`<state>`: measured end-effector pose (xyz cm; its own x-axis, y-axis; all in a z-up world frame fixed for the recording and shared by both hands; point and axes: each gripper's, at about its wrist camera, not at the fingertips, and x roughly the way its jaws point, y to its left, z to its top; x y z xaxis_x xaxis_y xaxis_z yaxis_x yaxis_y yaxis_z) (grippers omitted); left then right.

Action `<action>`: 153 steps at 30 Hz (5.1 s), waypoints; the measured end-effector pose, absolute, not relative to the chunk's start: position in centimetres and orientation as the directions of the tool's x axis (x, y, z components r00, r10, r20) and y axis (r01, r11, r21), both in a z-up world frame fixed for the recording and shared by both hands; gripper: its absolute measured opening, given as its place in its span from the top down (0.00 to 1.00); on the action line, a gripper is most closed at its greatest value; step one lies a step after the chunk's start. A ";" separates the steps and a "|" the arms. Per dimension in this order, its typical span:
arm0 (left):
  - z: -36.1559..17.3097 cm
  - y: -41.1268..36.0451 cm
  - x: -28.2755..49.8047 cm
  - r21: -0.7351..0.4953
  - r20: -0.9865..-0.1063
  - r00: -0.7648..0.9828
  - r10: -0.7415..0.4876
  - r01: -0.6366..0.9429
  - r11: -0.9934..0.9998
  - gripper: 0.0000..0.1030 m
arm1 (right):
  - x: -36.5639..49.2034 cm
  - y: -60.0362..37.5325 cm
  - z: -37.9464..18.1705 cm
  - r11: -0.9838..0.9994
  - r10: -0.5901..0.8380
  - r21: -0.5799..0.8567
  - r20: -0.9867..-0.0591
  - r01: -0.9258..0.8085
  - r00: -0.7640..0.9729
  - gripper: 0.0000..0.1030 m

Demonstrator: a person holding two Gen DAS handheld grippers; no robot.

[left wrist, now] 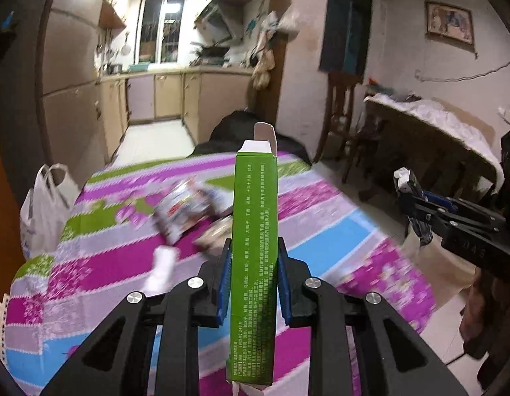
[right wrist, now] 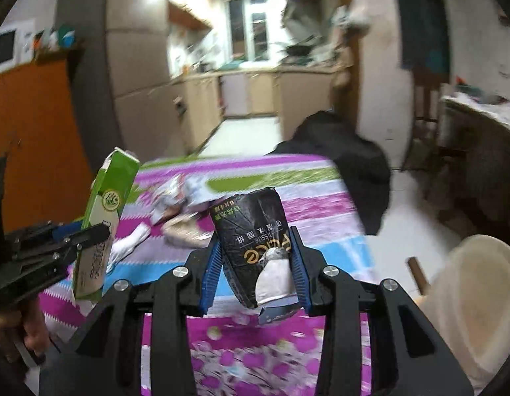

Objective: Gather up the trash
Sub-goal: 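Carry green box and black packet over the white basin, then open both tools over the basin and return toward the table, then grasp the white face mask with the left tool while the right tool grasps the clear rice bag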

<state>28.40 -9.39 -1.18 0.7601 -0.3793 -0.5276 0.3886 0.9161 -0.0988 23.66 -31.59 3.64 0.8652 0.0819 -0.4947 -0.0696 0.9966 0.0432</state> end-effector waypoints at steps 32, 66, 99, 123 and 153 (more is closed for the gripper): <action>6.4 -49.7 27.6 -0.213 -0.552 0.439 -0.709 0.748 0.629 0.76 | 17.3 -58.2 6.2 0.919 -0.305 0.008 -0.619 0.394 0.724 0.64; -0.5 -56.2 31.1 -0.247 -0.689 0.314 -0.653 0.745 0.619 0.76 | 18.2 -62.8 3.1 0.912 -0.261 0.054 -0.688 0.407 0.677 0.64; 0.1 -48.3 29.5 -0.160 -0.659 0.383 -0.647 0.770 0.618 0.38 | 11.4 -55.3 5.7 0.953 -0.189 0.121 -0.479 0.277 0.857 0.31; -2.3 -10.3 34.5 -0.123 -0.689 0.632 -0.356 0.382 0.916 0.36 | 12.7 -36.7 2.9 0.992 0.125 0.082 -0.448 -0.099 0.885 0.18; -11.7 -1.7 40.2 -0.027 -0.786 0.592 -0.181 0.260 0.965 0.74 | 23.7 -27.4 -1.6 0.912 0.389 0.152 -0.613 -0.381 0.688 0.24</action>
<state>40.18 -1.69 -11.71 0.5916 -0.1810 -0.7856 0.2599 0.9653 -0.0267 23.67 -27.36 -1.62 0.6878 0.3891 -0.6128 -0.3805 0.9122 0.1521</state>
